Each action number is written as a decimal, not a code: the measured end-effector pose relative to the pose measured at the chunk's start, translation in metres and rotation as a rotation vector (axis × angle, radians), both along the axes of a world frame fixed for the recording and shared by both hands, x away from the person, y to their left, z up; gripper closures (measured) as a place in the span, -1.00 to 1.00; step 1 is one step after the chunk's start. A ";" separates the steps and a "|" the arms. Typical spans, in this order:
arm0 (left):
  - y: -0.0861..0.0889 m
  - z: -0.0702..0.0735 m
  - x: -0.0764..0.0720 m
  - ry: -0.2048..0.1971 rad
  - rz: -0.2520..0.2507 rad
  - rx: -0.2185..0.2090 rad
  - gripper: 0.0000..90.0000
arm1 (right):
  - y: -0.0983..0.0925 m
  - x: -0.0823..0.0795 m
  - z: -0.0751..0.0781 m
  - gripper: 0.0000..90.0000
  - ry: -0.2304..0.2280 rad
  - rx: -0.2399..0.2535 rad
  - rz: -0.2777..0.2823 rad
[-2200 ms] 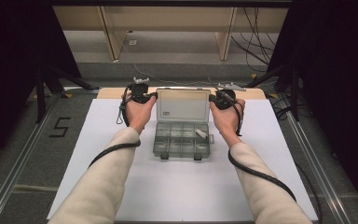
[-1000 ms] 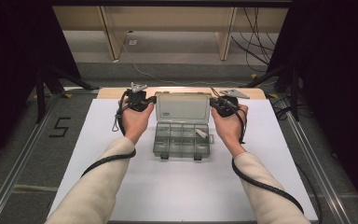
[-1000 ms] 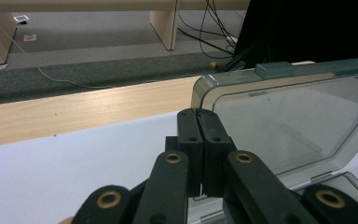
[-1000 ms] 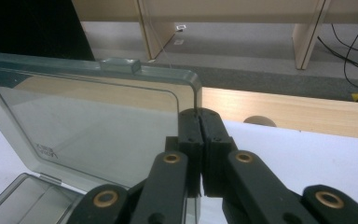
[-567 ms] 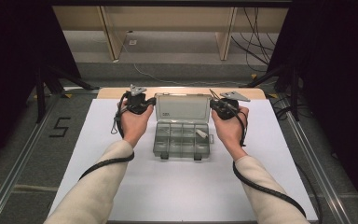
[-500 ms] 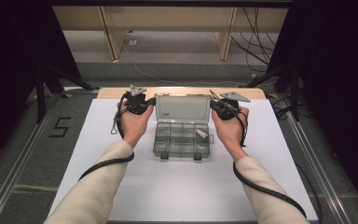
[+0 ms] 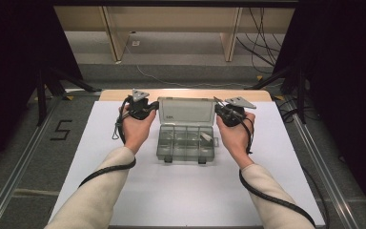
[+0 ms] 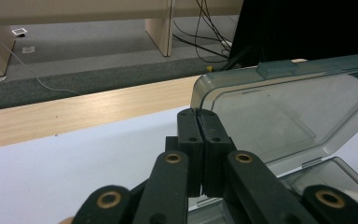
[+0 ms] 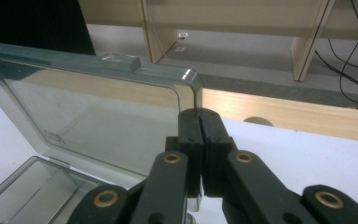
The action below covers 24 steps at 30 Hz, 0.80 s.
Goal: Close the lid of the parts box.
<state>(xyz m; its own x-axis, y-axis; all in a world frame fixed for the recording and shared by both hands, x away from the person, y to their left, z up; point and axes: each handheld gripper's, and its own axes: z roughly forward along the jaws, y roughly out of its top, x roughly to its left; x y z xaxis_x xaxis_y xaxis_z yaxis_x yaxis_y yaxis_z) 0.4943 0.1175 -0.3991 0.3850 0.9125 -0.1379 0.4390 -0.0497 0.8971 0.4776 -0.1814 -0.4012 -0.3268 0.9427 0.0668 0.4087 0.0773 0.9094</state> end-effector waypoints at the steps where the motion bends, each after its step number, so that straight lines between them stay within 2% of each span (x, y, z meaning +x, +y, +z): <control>1: 0.000 0.000 0.000 -0.003 0.000 0.001 0.96 | 0.000 0.000 -0.001 0.98 -0.011 -0.001 0.002; 2: 0.000 0.000 -0.001 -0.006 0.000 0.003 0.97 | 0.000 -0.001 -0.001 0.98 -0.009 -0.017 -0.006; 6: 0.000 -0.001 -0.004 -0.015 -0.001 0.004 0.97 | 0.000 -0.005 -0.002 0.98 -0.015 -0.004 0.002; 13: 0.000 -0.002 -0.009 -0.032 -0.004 0.026 0.96 | 0.000 -0.010 -0.003 0.98 -0.028 -0.018 0.005; 22: 0.001 -0.003 -0.012 -0.039 -0.010 0.027 0.96 | 0.000 -0.014 -0.003 0.98 -0.024 -0.012 0.009; 24: 0.001 -0.004 -0.013 -0.041 -0.013 0.026 0.96 | 0.000 -0.015 -0.004 0.98 -0.034 -0.019 0.012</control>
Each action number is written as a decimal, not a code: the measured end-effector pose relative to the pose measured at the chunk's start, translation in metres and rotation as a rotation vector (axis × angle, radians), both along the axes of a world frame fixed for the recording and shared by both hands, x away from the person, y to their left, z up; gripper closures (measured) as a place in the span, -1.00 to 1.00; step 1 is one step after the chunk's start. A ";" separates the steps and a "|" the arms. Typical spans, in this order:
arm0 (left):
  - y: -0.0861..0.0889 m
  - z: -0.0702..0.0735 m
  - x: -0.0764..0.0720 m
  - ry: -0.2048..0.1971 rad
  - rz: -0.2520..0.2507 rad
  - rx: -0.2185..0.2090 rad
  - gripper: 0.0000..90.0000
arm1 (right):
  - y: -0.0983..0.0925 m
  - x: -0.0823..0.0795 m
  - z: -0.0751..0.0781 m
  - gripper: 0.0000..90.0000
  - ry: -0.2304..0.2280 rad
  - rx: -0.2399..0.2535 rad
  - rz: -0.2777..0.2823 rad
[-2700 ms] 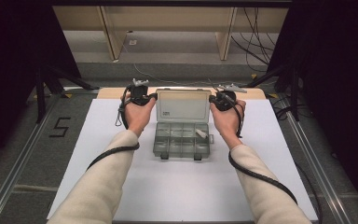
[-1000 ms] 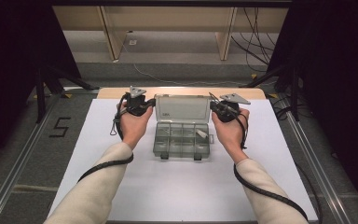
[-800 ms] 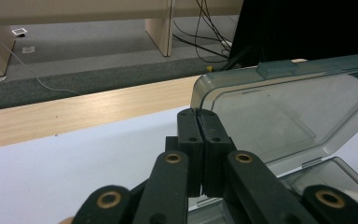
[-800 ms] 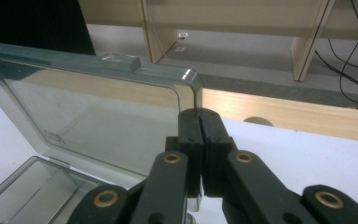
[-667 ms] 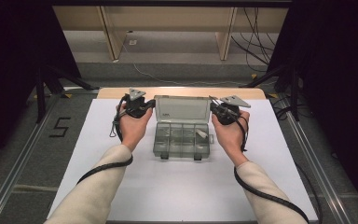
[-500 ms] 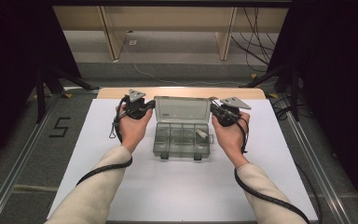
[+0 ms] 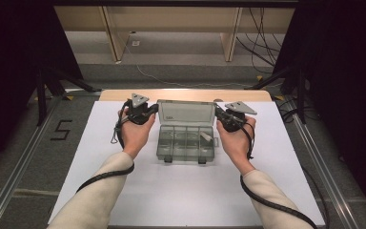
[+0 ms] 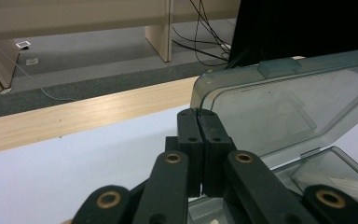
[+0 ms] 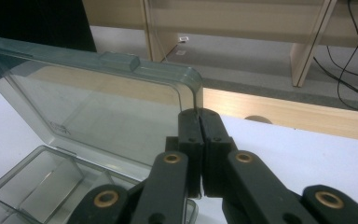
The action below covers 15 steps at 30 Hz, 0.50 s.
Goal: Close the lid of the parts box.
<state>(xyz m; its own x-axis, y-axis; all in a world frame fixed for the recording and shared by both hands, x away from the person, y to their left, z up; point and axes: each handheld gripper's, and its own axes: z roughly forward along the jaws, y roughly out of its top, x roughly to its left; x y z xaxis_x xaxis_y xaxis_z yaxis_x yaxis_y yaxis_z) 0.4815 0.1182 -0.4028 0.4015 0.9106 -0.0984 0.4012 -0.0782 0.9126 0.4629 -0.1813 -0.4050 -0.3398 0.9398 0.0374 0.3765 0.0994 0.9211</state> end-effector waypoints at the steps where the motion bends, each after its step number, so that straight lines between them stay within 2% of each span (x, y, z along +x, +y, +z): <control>1: 0.000 0.000 0.000 -0.001 0.000 0.001 0.96 | 0.000 0.000 0.000 0.98 -0.006 0.001 -0.002; 7: 0.001 -0.001 -0.003 -0.006 -0.005 0.004 0.96 | 0.000 -0.003 0.000 0.98 0.008 0.003 -0.003; 11: 0.001 -0.002 -0.004 -0.010 -0.007 0.001 0.96 | 0.000 -0.004 -0.001 0.98 -0.008 -0.002 0.001; 15: 0.001 -0.002 -0.005 -0.014 -0.009 -0.001 0.96 | 0.000 -0.006 -0.001 0.98 -0.002 -0.007 -0.002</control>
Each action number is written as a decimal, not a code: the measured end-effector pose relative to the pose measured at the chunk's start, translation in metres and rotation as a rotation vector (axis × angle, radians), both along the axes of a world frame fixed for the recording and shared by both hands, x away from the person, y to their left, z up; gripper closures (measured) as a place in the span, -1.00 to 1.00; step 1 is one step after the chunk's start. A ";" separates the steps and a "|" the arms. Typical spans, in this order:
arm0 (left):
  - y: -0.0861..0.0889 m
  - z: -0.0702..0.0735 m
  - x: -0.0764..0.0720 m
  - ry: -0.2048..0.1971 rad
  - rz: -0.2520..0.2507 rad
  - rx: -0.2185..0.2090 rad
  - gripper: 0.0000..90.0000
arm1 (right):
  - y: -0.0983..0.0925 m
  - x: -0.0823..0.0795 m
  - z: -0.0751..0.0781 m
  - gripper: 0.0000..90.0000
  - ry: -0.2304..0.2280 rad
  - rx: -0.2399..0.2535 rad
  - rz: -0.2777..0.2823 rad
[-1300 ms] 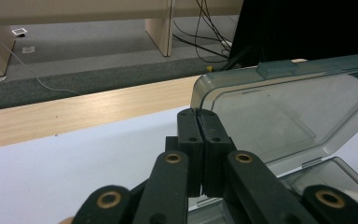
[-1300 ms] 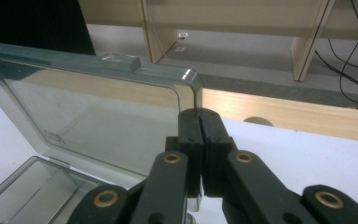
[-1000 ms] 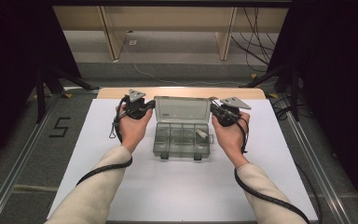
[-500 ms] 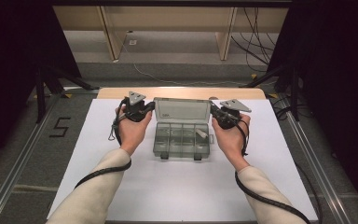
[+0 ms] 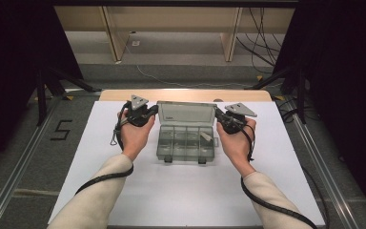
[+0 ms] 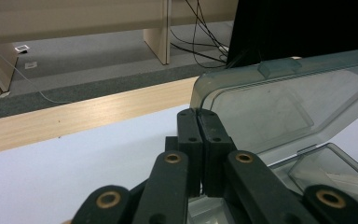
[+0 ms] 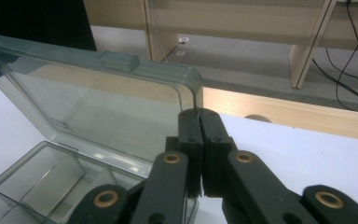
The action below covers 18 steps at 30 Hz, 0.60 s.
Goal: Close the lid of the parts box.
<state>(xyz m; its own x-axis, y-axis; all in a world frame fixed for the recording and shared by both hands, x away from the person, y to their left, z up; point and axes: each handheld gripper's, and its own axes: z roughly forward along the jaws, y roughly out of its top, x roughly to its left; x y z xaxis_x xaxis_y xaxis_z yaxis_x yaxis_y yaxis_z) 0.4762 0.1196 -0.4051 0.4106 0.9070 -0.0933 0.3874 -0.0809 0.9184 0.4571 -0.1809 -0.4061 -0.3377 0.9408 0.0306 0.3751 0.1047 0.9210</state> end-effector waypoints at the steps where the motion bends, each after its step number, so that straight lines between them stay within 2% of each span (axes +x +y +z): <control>1: 0.000 0.000 0.000 -0.001 -0.001 0.000 0.96 | 0.000 0.000 0.000 0.98 0.000 0.000 0.000; 10: 0.000 -0.002 -0.004 -0.015 0.000 0.010 0.96 | 0.000 -0.003 -0.002 0.98 -0.015 -0.005 0.001; 18: 0.000 -0.003 -0.008 -0.023 0.001 0.014 0.96 | 0.000 -0.006 -0.001 0.98 -0.003 -0.006 0.001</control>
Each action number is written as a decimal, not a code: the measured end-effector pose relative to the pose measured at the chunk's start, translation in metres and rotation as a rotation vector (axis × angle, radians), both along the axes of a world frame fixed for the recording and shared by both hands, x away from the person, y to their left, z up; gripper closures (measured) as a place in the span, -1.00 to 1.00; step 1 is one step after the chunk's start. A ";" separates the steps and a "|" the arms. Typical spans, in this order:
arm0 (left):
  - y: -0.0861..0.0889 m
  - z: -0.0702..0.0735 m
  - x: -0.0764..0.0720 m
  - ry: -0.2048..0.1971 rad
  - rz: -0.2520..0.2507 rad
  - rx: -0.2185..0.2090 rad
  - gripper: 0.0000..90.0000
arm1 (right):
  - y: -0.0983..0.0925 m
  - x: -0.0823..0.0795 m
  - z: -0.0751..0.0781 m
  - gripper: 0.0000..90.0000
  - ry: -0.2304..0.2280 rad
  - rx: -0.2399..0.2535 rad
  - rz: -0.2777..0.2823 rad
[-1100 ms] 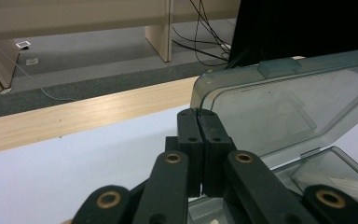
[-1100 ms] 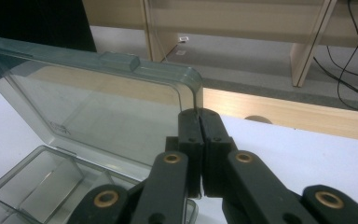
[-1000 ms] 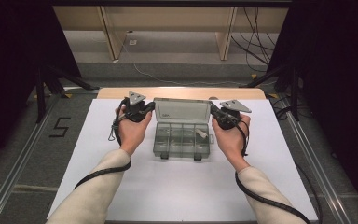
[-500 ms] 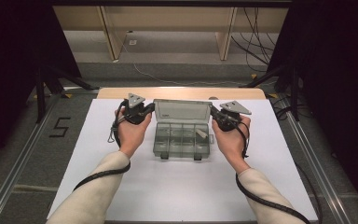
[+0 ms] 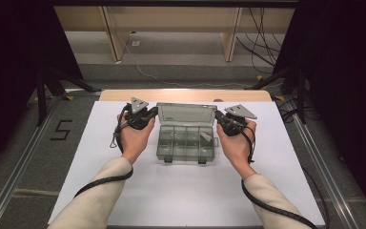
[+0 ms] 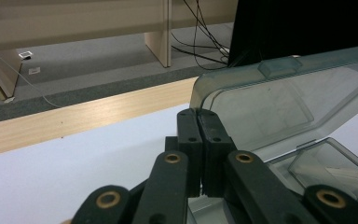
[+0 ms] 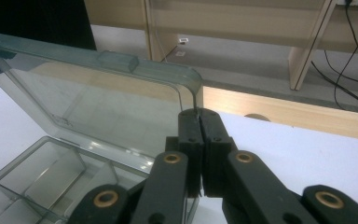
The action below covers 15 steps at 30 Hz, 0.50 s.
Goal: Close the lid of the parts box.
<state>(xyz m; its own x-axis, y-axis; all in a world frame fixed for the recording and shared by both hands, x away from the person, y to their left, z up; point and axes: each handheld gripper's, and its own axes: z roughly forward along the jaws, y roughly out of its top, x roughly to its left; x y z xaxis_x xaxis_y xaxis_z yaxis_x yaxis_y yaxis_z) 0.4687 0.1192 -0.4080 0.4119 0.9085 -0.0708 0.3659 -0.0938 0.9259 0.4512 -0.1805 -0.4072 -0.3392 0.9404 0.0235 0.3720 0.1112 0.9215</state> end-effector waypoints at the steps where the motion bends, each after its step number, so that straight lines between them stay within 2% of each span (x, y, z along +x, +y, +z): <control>1: 0.000 0.000 0.000 -0.001 -0.001 0.001 0.96 | 0.000 0.000 0.000 0.98 0.002 0.001 0.004; 2: 0.000 0.000 -0.001 -0.001 -0.002 0.000 0.96 | 0.000 0.000 -0.001 0.98 -0.012 -0.007 0.001; 15: 0.001 -0.002 -0.006 -0.010 -0.010 0.009 0.95 | 0.000 -0.007 -0.001 0.98 -0.009 -0.018 0.017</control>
<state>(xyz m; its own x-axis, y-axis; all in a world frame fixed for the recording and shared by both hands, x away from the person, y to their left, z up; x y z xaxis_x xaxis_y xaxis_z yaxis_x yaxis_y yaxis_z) 0.4626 0.1202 -0.4102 0.4218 0.9048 -0.0582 0.3558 -0.1061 0.9285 0.4446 -0.1809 -0.4086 -0.3549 0.9349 0.0032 0.3618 0.1342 0.9226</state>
